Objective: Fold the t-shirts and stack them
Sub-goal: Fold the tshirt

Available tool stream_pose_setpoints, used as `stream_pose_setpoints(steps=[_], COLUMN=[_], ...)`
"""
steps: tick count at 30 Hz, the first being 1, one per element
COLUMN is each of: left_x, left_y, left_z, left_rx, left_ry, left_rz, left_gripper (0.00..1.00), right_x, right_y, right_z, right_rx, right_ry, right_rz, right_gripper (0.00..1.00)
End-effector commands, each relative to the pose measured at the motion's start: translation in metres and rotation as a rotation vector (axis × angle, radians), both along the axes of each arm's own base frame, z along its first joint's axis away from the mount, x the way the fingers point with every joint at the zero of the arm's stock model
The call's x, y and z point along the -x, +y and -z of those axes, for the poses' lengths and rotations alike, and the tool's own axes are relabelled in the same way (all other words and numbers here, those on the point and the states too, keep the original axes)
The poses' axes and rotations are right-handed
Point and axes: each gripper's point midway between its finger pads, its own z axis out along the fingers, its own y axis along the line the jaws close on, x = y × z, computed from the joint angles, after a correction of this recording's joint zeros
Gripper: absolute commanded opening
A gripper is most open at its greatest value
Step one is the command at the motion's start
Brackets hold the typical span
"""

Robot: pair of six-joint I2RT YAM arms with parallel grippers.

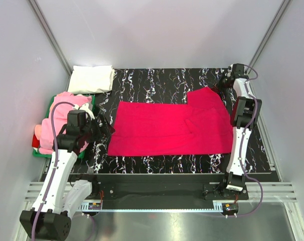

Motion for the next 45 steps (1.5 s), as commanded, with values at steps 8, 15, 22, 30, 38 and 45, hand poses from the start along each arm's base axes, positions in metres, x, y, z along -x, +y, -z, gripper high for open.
stream_pose_setpoints(steps=[8,15,22,30,38,45], left_x=[-0.005,-0.005,-0.005,-0.006,-0.005,-0.005], left_y=[-0.002,-0.002,-0.002,-0.003,-0.005,-0.007], left_z=[-0.004,-0.005,-0.005,-0.005,-0.006,-0.007], left_rx=[0.013,0.014,0.016,0.019,0.028,0.034], left_ry=[-0.044,-0.050,-0.052,-0.048,-0.052,-0.055], left_rz=[0.021,0.019,0.022,0.025,0.039,0.046], left_gripper=[0.84,0.84,0.83,0.83,0.83,0.83], right_x=[0.004,0.008,0.010,0.007,-0.003,-0.004], right_y=[0.001,-0.003,-0.020,-0.043,-0.019,-0.005], right_z=[-0.099,-0.128,-0.083,-0.048,-0.022,-0.002], right_rx=[0.066,0.090,0.153,0.332,0.497,0.503], right_ry=[-0.168,-0.202,-0.063,0.033,0.061,0.092], right_rz=[0.000,0.026,0.063,0.097,0.061,0.068], right_gripper=[0.00,0.00,0.93,0.92,0.90,0.66])
